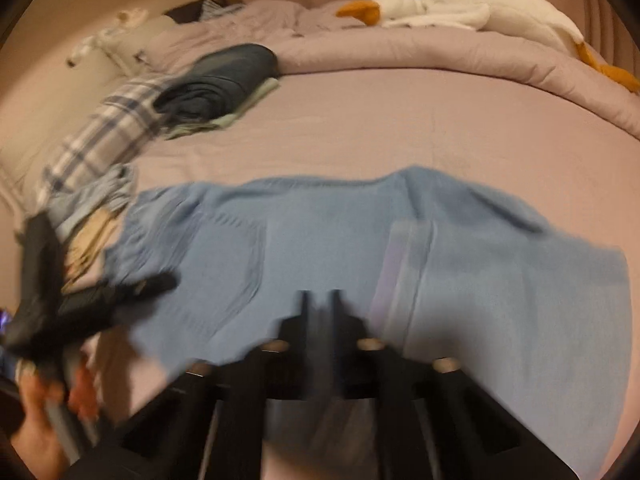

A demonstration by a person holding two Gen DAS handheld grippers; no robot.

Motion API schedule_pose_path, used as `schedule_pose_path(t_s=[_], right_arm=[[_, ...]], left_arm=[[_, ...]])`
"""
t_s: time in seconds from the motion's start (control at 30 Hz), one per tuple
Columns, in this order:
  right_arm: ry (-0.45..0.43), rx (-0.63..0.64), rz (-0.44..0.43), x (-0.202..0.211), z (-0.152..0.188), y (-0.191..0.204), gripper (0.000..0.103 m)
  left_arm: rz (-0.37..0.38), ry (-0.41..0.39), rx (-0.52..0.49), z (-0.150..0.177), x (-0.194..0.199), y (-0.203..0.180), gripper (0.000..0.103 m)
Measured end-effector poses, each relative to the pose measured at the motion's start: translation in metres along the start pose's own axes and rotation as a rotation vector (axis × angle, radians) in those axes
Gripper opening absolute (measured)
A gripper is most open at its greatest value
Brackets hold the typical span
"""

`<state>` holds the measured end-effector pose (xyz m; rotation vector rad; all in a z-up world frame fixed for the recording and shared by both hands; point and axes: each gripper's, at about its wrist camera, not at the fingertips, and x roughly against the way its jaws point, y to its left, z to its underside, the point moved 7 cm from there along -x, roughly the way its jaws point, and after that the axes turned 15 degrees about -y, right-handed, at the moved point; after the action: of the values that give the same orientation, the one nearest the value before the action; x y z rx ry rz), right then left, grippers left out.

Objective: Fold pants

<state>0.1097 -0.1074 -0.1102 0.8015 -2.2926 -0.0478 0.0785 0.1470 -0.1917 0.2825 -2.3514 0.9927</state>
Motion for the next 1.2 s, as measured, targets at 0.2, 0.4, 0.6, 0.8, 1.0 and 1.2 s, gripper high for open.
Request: schedule_pose_path(t_s=[0.2,0.4,0.6,0.8,1.0,1.2], right_arm=[[0.060,0.016,0.123,-0.057,-0.027,-0.014,0.004],[0.081,0.016,0.166,-0.049,0.002,-0.010,0.004],[0.105,0.004,0.140,-0.005,0.039,0.009,0.003],[0.121,0.025,0.090,0.032,0.071,0.030,0.004],[0.068,-0.120,-0.044,0.059,0.059,0.022,0.004],[0.005,-0.169,0.086,0.050,0.053,-0.034,0.004]], left_arm=[[0.012,0.006,-0.018,0.001,0.000,0.003,0.025],[0.014,0.008,-0.034,0.000,-0.001,0.002,0.025],[0.015,0.036,-0.042,-0.006,0.002,-0.005,0.022],[0.020,-0.002,-0.177,-0.013,0.012,-0.035,0.019],[0.081,-0.094,-0.305,-0.026,0.035,-0.078,0.019],[0.164,-0.145,-0.456,-0.016,0.050,-0.133,0.019]])
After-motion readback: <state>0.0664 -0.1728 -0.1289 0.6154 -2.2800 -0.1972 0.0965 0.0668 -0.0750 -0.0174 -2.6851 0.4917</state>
